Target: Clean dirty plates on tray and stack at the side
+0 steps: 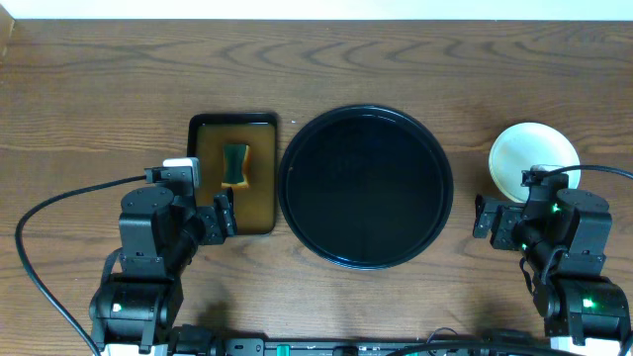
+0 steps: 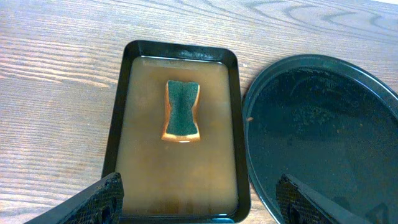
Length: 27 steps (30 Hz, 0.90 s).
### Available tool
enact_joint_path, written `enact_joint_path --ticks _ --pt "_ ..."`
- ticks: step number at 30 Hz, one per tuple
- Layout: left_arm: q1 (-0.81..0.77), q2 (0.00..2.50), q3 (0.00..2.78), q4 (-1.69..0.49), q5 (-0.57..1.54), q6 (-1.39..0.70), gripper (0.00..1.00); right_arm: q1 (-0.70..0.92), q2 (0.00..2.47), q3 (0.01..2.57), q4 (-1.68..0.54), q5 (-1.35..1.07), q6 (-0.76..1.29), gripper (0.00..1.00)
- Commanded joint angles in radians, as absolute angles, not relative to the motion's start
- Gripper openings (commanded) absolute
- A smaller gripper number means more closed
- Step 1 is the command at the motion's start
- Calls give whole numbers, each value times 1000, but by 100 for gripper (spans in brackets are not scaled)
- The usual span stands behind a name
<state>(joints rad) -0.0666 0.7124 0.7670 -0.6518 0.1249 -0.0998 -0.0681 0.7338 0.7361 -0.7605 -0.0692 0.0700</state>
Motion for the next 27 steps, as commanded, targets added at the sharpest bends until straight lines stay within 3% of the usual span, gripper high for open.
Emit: enact_joint_path --ticks 1,17,27 --pt "-64 713 761 -649 130 -83 79 -62 732 729 -760 -57 77 99" --pt "-64 713 761 -649 130 -83 79 -61 605 710 -730 -29 47 99" --pt "-64 713 761 -649 130 -83 80 15 281 455 -339 -27 -68 99"
